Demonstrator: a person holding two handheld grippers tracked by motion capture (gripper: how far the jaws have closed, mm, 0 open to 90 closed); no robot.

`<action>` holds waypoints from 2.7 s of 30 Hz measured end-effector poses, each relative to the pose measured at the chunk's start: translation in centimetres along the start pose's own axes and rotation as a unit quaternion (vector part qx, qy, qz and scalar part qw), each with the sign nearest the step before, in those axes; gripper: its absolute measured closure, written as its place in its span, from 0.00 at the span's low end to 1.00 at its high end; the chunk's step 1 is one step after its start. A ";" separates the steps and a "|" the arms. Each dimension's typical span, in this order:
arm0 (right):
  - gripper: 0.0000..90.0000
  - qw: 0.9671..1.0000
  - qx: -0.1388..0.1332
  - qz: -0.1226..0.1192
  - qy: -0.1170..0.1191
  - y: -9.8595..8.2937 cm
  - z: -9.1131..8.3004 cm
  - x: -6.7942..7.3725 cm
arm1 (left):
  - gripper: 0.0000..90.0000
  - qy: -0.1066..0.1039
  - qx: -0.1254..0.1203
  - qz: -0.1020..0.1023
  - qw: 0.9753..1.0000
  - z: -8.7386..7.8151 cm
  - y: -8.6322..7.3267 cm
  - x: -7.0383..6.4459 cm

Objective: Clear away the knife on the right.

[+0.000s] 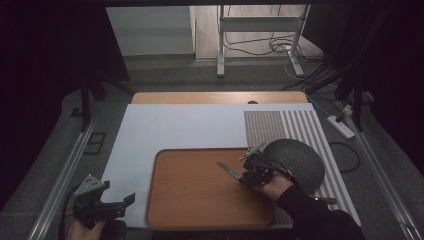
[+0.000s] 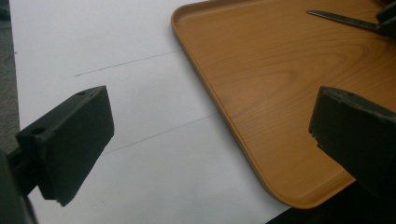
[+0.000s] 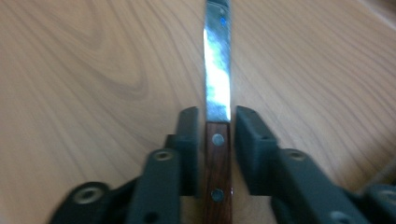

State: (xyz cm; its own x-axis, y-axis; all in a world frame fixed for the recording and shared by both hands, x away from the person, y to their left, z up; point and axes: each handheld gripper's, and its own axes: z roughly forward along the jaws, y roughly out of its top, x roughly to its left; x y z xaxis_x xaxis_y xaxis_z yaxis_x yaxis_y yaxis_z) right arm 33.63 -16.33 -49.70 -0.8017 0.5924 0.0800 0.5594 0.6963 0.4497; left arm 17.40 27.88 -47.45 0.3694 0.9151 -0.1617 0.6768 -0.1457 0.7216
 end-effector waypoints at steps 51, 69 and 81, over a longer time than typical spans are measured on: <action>0.54 0.999 -0.033 0.003 0.002 -1.0 -2.0 -3.3 | 0.01 -0.003 0.004 0.006 1.000 0.1 0.1 -0.1; 0.03 0.998 -0.063 0.006 -0.018 -2.0 -3.6 -3.6 | 0.01 -0.004 0.007 0.010 1.000 0.2 0.1 -0.1; 0.00 0.997 -0.078 0.013 -0.023 -3.0 -4.5 -3.6 | 0.01 -0.004 0.008 0.009 1.000 0.2 0.1 -0.1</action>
State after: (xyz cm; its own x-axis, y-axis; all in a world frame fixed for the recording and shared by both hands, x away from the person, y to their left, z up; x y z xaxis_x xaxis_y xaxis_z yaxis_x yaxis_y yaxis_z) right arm 33.95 -22.36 -47.35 -0.7751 0.6295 0.0537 0.5371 0.6118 0.5807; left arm 17.55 27.67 -47.48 0.3868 0.9092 -0.1542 0.6799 -0.1682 0.7138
